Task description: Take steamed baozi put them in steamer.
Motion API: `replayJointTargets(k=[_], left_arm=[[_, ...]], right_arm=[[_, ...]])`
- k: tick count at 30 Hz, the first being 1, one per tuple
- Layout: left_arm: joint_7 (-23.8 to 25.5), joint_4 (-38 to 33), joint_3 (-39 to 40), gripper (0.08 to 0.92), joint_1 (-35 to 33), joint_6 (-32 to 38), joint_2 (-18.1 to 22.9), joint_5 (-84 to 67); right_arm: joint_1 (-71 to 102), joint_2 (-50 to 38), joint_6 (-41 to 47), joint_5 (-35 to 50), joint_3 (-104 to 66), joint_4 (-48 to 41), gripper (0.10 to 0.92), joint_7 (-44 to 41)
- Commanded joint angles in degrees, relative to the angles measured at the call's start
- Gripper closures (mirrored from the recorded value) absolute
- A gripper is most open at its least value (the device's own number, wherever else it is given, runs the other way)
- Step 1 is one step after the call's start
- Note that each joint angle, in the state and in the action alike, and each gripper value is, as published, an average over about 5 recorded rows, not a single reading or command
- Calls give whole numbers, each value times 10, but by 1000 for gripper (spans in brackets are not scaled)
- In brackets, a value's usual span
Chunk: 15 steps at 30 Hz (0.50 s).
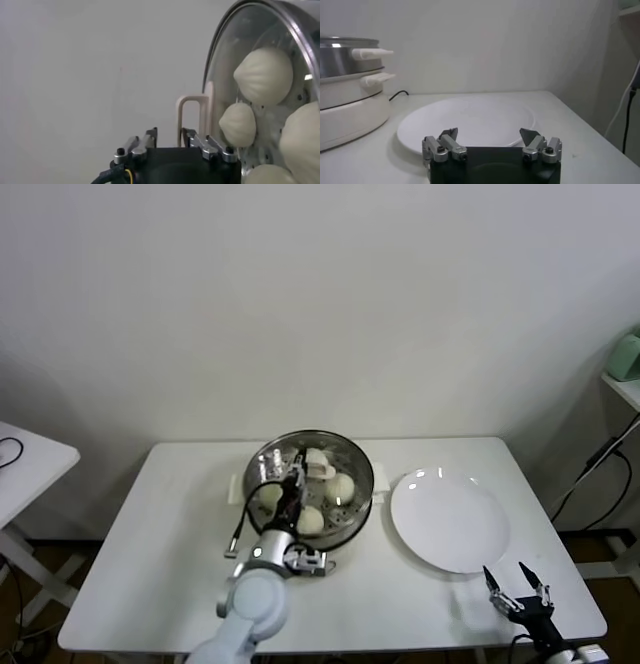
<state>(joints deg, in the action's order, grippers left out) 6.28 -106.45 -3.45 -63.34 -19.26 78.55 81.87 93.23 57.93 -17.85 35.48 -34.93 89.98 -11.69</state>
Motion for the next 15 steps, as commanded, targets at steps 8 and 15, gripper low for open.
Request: replayJointTargets(k=[8,15], left_arm=[[-14,-92,-23,384,-60,11,-35,-75],[-46,-161,-63,196,-136,64,-34,-141]], right_arm=[[-2,0,3,-3,4,-4,203,-3],[-4,5,-7,-3,13,-2,203,2]])
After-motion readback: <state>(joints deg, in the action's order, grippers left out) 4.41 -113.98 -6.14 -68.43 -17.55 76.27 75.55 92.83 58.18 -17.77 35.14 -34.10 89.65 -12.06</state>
